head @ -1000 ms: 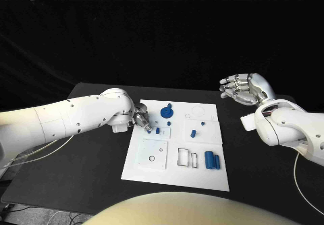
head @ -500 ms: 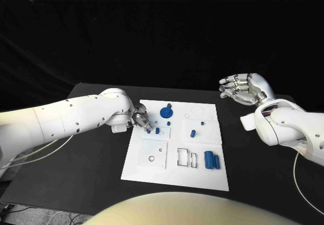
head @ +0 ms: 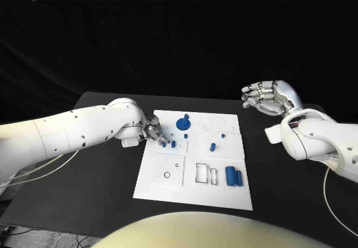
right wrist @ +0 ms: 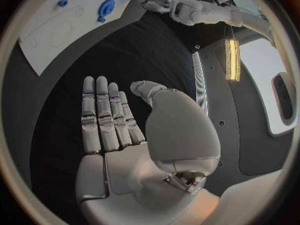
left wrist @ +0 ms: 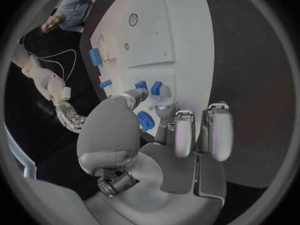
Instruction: Assemble the parts on the task board
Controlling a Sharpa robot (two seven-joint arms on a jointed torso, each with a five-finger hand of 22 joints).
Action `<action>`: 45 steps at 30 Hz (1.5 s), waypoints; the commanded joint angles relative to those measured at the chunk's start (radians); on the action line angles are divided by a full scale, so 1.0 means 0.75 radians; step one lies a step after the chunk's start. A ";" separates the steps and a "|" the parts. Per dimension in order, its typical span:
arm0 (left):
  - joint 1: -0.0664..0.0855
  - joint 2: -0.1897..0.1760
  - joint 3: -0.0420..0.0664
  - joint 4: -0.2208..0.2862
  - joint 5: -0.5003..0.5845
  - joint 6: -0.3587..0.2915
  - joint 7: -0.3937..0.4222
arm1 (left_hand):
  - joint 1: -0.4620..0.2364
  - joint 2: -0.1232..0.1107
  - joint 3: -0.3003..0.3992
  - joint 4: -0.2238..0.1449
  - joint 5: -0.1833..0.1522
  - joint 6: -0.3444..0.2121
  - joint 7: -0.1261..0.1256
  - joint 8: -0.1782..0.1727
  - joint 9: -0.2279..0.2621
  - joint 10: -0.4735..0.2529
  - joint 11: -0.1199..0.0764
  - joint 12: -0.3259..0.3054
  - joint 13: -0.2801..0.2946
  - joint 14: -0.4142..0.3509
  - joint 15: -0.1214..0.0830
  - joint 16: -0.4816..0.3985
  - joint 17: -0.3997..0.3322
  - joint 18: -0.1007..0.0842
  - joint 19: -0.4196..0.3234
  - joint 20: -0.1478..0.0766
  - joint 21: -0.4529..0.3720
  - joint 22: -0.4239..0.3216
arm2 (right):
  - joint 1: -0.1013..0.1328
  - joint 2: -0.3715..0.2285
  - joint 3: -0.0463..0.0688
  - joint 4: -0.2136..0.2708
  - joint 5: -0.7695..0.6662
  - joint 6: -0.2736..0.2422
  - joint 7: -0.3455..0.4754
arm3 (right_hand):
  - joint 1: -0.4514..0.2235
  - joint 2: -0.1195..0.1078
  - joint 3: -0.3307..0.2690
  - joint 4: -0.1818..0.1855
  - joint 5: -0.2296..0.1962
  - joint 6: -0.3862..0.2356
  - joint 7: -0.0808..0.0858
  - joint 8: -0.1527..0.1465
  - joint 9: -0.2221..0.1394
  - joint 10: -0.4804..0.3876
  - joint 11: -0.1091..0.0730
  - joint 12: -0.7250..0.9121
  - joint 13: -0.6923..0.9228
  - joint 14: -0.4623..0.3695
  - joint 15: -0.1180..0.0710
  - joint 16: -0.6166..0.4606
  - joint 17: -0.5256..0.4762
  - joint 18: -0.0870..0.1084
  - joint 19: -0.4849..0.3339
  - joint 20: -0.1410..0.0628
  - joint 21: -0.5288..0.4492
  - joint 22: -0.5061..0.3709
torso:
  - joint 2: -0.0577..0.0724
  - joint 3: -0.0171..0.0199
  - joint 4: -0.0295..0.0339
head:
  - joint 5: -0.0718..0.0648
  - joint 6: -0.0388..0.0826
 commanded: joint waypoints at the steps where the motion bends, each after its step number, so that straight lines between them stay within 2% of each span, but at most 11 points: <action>1: 0.000 -0.002 0.000 0.002 0.037 -0.041 -0.008 | -0.057 0.020 -0.037 0.004 -0.053 0.011 0.003 -0.007 0.004 -0.004 -0.003 -0.002 0.005 0.122 -0.002 -0.005 0.290 -0.017 0.012 -0.008 -0.008 0.166 | -0.001 0.000 0.000 0.002 -0.002 0.018 0.013 | -0.007 0.002 -0.004 -0.003 0.002 0.003 0.009 -0.008 -0.002 0.008 0.001 -0.006 -0.002 0.005 0.005 -0.006 -0.002 0.015 0.003 0.007 0.004 -0.002 | -0.001 0.0003 -0.0005 | -0.001 0.000; 12: 0.000 -0.034 0.009 0.029 0.162 -0.114 0.043 | -0.128 0.057 -0.109 0.004 -0.074 -0.045 0.014 -0.006 0.022 -0.053 0.005 -0.056 -0.069 0.117 0.002 -0.013 0.271 -0.010 -0.006 -0.007 -0.031 0.141 | -0.001 0.000 0.000 0.001 -0.001 0.019 0.011 | -0.005 0.003 -0.003 -0.004 0.003 0.002 0.009 -0.009 -0.002 0.006 0.001 -0.007 -0.002 0.004 0.005 -0.007 -0.003 0.015 0.002 0.007 0.003 -0.004 | 0.001 -0.0018 0.0007 | -0.018 0.000; 15: 0.000 -0.049 0.015 0.046 0.210 -0.224 0.119 | -0.128 0.073 -0.169 0.003 -0.163 -0.104 0.033 0.009 0.042 -0.123 0.023 -0.104 -0.136 0.095 0.018 -0.046 0.204 0.014 -0.069 0.005 -0.111 0.054 | -0.001 0.000 0.000 0.001 -0.001 0.019 0.008 | -0.003 0.006 -0.001 -0.005 0.005 0.001 0.009 -0.009 -0.003 0.005 0.001 -0.008 -0.003 0.003 0.006 -0.008 -0.003 0.015 0.002 0.007 0.003 -0.006 | 0.000 -0.0016 0.0011 | -0.023 0.000; 17: 0.000 -0.054 0.016 0.052 0.216 -0.313 0.184 | -0.117 0.088 -0.177 0.003 -0.158 -0.122 0.038 0.016 0.049 -0.139 0.028 -0.107 -0.144 0.091 0.021 -0.053 0.193 0.018 -0.077 0.006 -0.124 0.041 | -0.002 -0.001 0.000 0.001 -0.002 0.019 0.006 | -0.002 0.007 0.000 -0.006 0.006 0.001 0.009 -0.009 -0.003 0.005 0.001 -0.008 -0.002 0.004 0.005 -0.008 -0.003 0.015 0.002 0.007 0.003 -0.007 | 0.000 -0.0016 0.0015 | -0.025 0.000; 20: 0.000 -0.057 0.018 0.061 0.227 -0.487 0.336 | -0.037 0.104 -0.165 0.002 -0.141 -0.184 0.062 0.022 0.051 -0.310 0.051 -0.277 -0.368 0.011 0.040 -0.186 -0.024 0.070 -0.214 0.018 -0.324 -0.167 | -0.002 -0.002 0.000 0.001 -0.002 0.019 0.004 | -0.002 0.007 0.000 -0.006 0.006 0.001 0.009 -0.009 -0.003 0.005 0.001 -0.008 -0.002 0.004 0.005 -0.008 -0.003 0.015 0.002 0.007 0.003 -0.007 | 0.000 -0.0015 0.0012 | -0.029 0.000; 24: 0.000 -0.055 0.019 0.070 0.241 -0.646 0.535 | 0.137 0.084 -0.110 -0.005 -0.141 -0.237 0.090 -0.008 0.014 -0.382 0.075 -0.333 -0.412 -0.062 0.061 -0.323 -0.203 0.109 -0.315 0.035 -0.519 -0.354 | -0.002 -0.003 0.000 0.001 -0.002 0.019 0.004 | 0.000 0.007 0.001 -0.007 0.006 0.001 0.009 -0.009 -0.003 0.005 0.001 -0.008 -0.002 0.004 0.005 -0.008 -0.003 0.016 0.002 0.007 0.004 -0.007 | 0.001 -0.0019 0.0012 | -0.031 0.000; 26: -0.001 -0.051 0.019 0.072 0.238 -0.717 0.651 | 0.302 0.057 -0.021 -0.025 -0.142 -0.270 0.127 -0.062 -0.047 -0.482 0.108 -0.440 -0.488 -0.212 0.091 -0.566 -0.491 0.168 -0.493 0.056 -0.835 -0.649 | -0.002 -0.003 0.000 0.000 -0.002 0.019 0.004 | 0.000 0.007 0.001 -0.007 0.006 0.001 0.009 -0.009 -0.003 0.005 0.001 -0.009 -0.002 0.004 0.005 -0.008 -0.004 0.016 0.002 0.007 0.004 -0.008 | 0.000 -0.0014 0.0002 | -0.034 0.000; 27: -0.003 -0.049 0.019 0.073 0.221 -0.746 0.704 | 0.373 0.041 0.027 -0.049 -0.140 -0.285 0.137 -0.087 -0.072 -0.523 0.119 -0.485 -0.521 -0.302 0.099 -0.696 -0.635 0.172 -0.528 0.067 -0.903 -0.703 | -0.003 -0.003 0.000 0.000 -0.002 0.019 0.005 | 0.000 0.007 0.001 -0.007 0.006 0.001 0.009 -0.009 -0.003 0.005 0.001 -0.009 -0.002 0.004 0.005 -0.008 -0.004 0.016 0.002 0.007 0.004 -0.008 | 0.000 -0.0011 -0.0005 | -0.035 0.000; 29: -0.008 -0.044 0.018 0.074 0.169 -0.774 0.770 | 0.443 0.012 0.085 -0.077 -0.144 -0.308 0.148 -0.132 -0.119 -0.564 0.134 -0.542 -0.572 -0.380 0.113 -0.812 -0.751 0.172 -0.541 0.081 -0.956 -0.739 | -0.003 -0.003 0.000 0.000 -0.002 0.020 0.005 | 0.000 0.007 0.001 -0.007 0.006 0.001 0.009 -0.009 -0.003 0.005 0.001 -0.009 -0.002 0.004 0.005 -0.008 -0.004 0.016 0.002 0.007 0.004 -0.008 | -0.001 -0.0009 -0.0011 | -0.036 0.000; 33: -0.025 -0.027 0.015 0.073 -0.016 -0.757 0.820 | 0.516 -0.039 0.138 -0.133 -0.151 -0.336 0.173 -0.202 -0.204 -0.709 0.173 -0.679 -0.685 -0.481 0.149 -0.845 -0.765 0.168 -0.559 0.105 -0.986 -0.754 | -0.004 -0.005 0.000 0.001 -0.002 0.020 0.005 | 0.002 0.007 0.002 -0.009 0.007 0.000 0.009 -0.010 -0.003 0.004 0.001 -0.009 -0.002 0.004 0.005 -0.009 -0.004 0.015 0.002 0.007 0.004 -0.009 | 0.000 -0.0010 0.0000 | -0.040 0.000; 45: -0.060 0.056 0.005 0.002 -0.472 -0.525 0.731 | 0.549 -0.065 0.126 -0.185 -0.164 -0.294 0.154 -0.270 -0.343 -0.757 0.183 -0.770 -0.841 -0.510 0.156 -0.680 -0.756 0.172 -0.579 0.123 -0.864 -0.646 | -0.012 -0.007 0.000 0.001 -0.002 0.019 0.005 | 0.004 0.007 0.002 -0.010 0.007 0.000 0.009 -0.010 -0.003 0.004 0.001 -0.010 -0.003 0.003 0.005 -0.009 -0.004 0.015 0.002 0.007 0.004 -0.010 | 0.001 0.0004 0.0007 | -0.040 0.000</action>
